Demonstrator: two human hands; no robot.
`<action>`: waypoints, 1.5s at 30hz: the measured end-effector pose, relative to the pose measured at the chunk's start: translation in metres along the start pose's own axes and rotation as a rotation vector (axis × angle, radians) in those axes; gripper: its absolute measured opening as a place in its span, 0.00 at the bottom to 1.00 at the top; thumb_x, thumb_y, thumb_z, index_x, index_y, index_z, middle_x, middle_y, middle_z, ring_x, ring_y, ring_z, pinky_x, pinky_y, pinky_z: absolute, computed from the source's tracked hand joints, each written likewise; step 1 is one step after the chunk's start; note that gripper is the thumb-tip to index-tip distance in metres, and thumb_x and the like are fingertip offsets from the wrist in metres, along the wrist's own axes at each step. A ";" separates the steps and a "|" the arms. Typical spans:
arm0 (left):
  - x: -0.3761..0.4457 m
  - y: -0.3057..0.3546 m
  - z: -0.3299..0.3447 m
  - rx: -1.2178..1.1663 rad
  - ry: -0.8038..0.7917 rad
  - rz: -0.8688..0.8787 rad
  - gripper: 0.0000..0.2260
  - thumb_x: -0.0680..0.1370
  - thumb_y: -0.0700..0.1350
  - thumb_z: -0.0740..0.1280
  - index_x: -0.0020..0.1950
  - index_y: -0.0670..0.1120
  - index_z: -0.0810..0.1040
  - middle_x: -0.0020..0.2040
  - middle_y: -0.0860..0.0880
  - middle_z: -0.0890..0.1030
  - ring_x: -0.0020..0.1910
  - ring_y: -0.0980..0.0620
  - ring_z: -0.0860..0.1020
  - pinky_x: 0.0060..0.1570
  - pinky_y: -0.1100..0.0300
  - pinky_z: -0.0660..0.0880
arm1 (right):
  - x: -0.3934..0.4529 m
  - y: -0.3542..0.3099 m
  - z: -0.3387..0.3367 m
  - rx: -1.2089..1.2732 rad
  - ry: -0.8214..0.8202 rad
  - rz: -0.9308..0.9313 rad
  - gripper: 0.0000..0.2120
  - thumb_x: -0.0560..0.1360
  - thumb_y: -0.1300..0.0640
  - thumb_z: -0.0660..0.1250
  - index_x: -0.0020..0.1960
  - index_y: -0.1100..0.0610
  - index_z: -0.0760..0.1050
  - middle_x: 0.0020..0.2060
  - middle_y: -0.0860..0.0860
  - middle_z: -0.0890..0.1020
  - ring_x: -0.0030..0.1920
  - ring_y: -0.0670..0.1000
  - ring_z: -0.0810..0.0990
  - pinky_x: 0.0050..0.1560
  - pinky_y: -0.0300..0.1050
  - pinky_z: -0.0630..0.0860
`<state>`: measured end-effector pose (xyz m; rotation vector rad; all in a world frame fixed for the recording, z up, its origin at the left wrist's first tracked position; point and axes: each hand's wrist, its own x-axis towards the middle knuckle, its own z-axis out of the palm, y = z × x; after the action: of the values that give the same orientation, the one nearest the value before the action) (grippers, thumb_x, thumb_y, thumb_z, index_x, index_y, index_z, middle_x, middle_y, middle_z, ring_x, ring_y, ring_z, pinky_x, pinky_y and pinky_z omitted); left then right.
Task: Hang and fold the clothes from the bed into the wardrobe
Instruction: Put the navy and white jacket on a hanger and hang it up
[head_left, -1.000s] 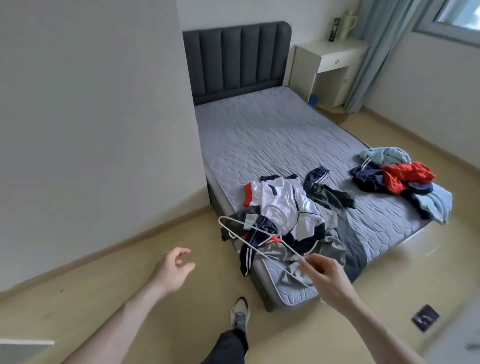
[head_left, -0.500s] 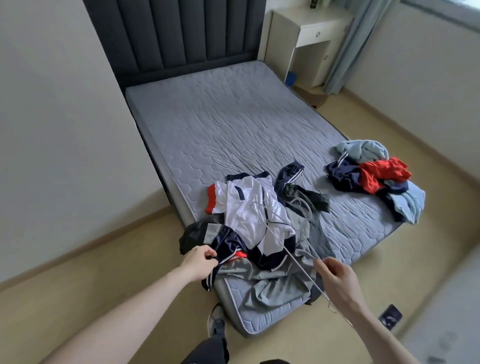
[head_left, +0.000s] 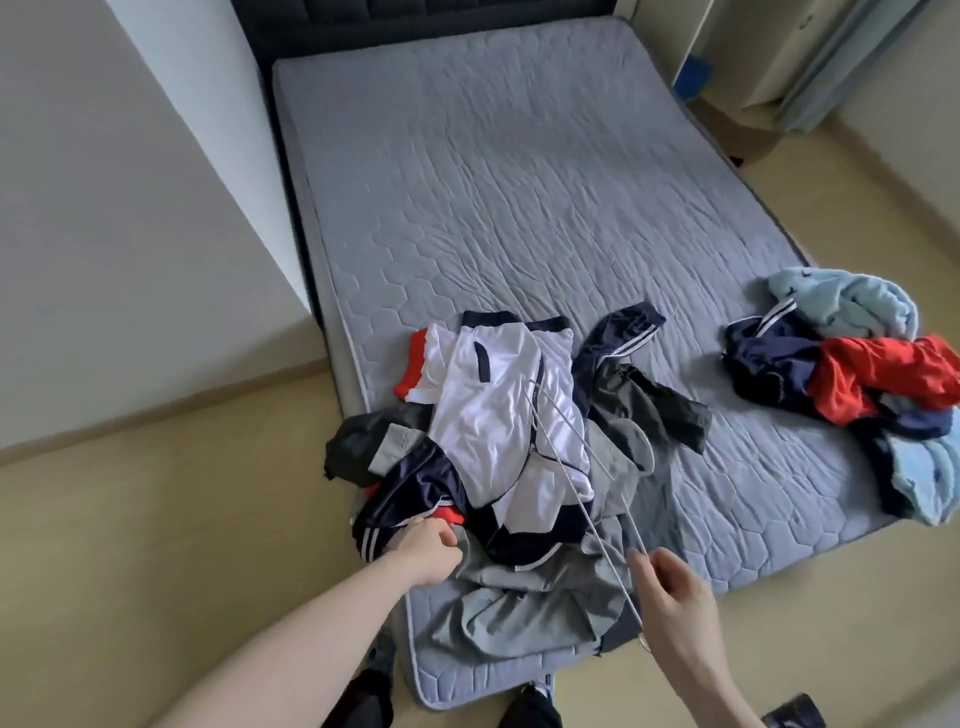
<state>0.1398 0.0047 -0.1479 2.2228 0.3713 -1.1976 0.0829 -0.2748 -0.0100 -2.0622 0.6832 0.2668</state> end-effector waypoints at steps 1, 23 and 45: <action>0.016 0.005 0.011 -0.017 0.003 -0.026 0.08 0.75 0.52 0.68 0.53 0.56 0.78 0.61 0.53 0.75 0.60 0.49 0.76 0.61 0.56 0.73 | 0.016 0.006 0.000 0.009 -0.025 0.001 0.23 0.80 0.55 0.67 0.32 0.55 0.60 0.25 0.46 0.62 0.28 0.46 0.60 0.32 0.43 0.60; 0.149 0.055 0.124 -0.855 0.607 -0.388 0.12 0.75 0.37 0.70 0.56 0.45 0.73 0.46 0.52 0.78 0.51 0.43 0.79 0.52 0.55 0.73 | 0.163 0.119 0.005 -0.014 -0.215 -0.006 0.23 0.78 0.56 0.69 0.34 0.60 0.58 0.27 0.48 0.60 0.30 0.47 0.61 0.31 0.42 0.58; -0.239 0.147 -0.125 -0.054 1.094 0.512 0.22 0.66 0.29 0.66 0.33 0.56 0.63 0.38 0.56 0.69 0.33 0.51 0.68 0.31 0.54 0.66 | 0.014 -0.147 -0.093 -0.027 -0.457 -0.547 0.18 0.70 0.44 0.76 0.41 0.50 0.68 0.34 0.47 0.78 0.28 0.44 0.66 0.31 0.44 0.67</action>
<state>0.1623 -0.0284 0.1564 2.5069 0.1990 0.3519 0.1704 -0.2939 0.1397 -2.0247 -0.1645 0.4088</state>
